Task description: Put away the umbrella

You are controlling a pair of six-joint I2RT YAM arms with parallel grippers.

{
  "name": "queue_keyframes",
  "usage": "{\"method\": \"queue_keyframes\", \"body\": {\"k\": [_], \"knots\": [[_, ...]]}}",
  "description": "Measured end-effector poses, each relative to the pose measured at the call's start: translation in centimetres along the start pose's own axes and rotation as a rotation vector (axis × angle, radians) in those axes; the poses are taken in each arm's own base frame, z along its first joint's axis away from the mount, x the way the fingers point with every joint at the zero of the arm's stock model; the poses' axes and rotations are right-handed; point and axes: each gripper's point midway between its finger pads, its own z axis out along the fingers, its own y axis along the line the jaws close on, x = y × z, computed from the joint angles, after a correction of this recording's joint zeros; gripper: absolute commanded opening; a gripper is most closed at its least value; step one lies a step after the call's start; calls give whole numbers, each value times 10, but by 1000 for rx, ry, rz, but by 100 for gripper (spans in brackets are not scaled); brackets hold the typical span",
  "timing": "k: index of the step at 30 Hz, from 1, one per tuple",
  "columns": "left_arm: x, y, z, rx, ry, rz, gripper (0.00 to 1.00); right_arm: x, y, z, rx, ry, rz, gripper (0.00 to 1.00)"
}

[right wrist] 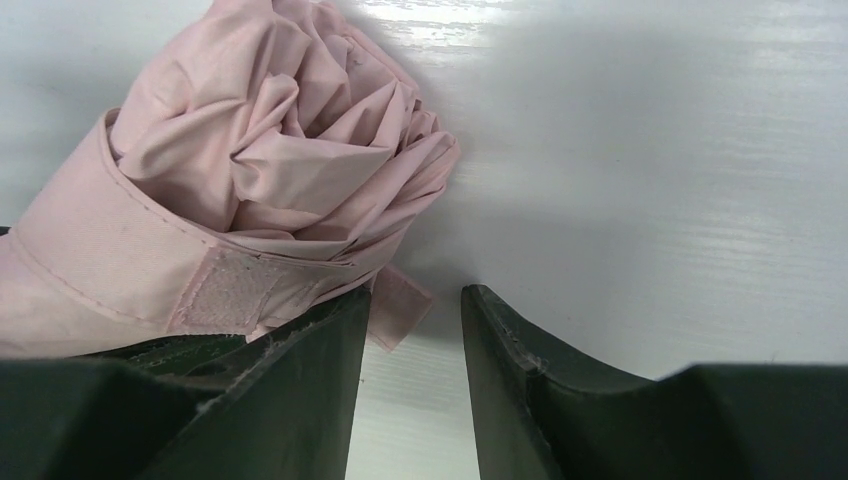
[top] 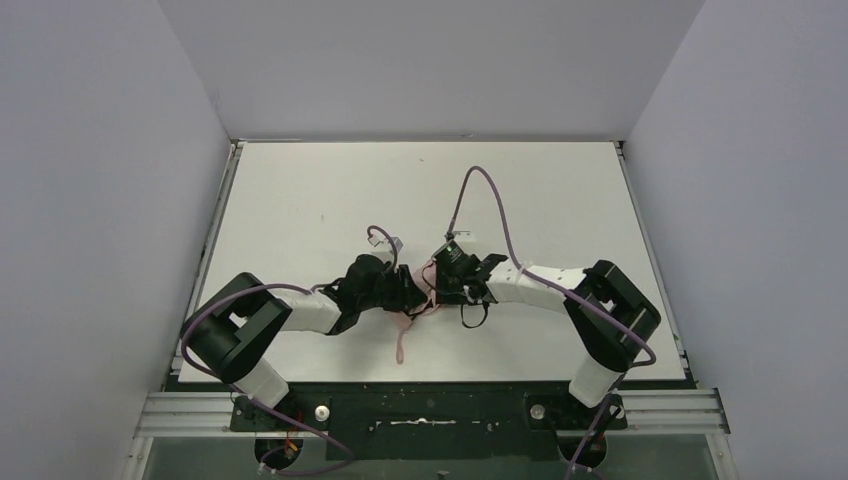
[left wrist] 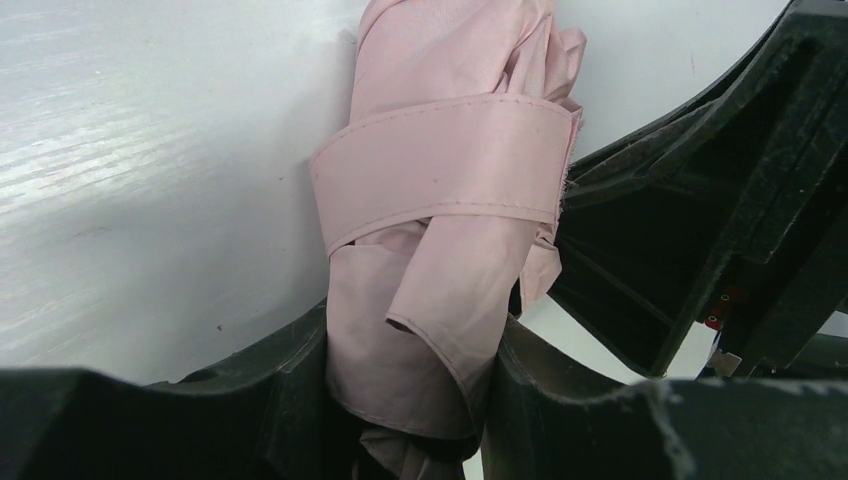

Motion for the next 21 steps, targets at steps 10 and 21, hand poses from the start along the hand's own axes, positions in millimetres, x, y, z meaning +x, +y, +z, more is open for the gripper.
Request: {"method": "queue_keyframes", "body": {"k": [10, 21], "knots": [[-1, 3, -2, -12, -11, -2, 0, 1, 3, 3, 50, 3, -87, 37], [-1, 2, -2, -17, -14, -7, 0, 0, 7, 7, 72, 24, -163, 25]]}}
